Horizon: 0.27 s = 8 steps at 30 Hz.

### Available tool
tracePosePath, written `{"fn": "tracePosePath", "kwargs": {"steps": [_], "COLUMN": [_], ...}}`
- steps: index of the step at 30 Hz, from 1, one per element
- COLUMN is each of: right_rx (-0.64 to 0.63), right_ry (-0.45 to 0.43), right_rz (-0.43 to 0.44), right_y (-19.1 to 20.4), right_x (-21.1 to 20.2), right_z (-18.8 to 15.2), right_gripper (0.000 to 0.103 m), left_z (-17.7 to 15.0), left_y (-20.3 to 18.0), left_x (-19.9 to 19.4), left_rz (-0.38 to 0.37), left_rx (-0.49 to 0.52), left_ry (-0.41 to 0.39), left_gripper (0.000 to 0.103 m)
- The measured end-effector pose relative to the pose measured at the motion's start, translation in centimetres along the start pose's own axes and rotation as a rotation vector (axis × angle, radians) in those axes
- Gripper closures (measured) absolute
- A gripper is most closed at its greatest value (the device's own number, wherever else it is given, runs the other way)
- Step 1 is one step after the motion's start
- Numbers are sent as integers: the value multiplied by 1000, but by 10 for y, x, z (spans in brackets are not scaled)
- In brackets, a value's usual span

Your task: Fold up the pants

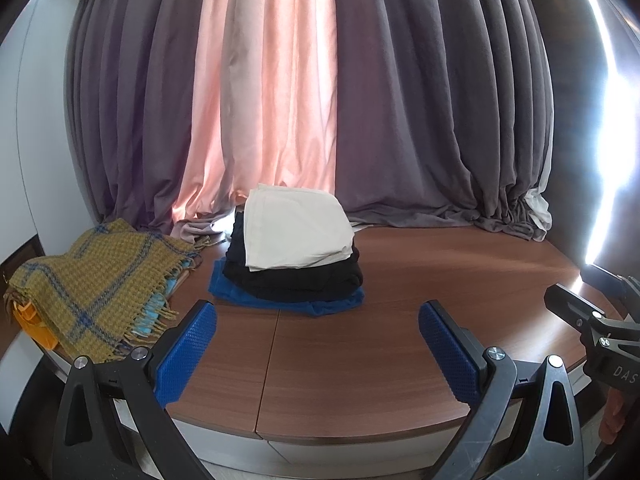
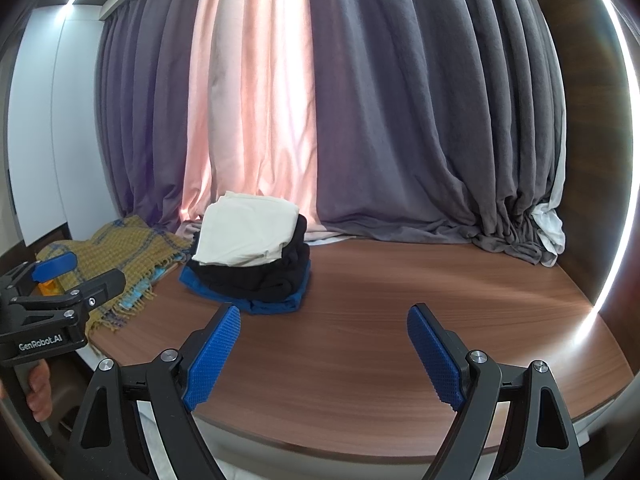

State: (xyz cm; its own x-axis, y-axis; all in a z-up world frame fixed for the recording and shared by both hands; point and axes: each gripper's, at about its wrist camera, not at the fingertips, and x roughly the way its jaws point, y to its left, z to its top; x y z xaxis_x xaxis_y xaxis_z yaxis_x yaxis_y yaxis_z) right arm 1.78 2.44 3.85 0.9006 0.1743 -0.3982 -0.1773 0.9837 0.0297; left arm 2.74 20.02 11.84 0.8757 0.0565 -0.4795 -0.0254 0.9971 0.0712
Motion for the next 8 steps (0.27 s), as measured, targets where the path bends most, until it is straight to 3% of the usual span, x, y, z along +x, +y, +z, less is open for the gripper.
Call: {"fn": "tracePosePath", "kwargs": {"steps": [8], "right_rx": [1], "right_ry": [-5], "right_rz": [4], "right_y": [-3], "right_x": [-5], "right_z": [-2], "right_gripper": [17], "left_z": [1], "left_y": [-1], "left_x": [-2], "left_rz": [8], "left_rx": [10], "left_ry": [-4], "left_gripper": [0]}}
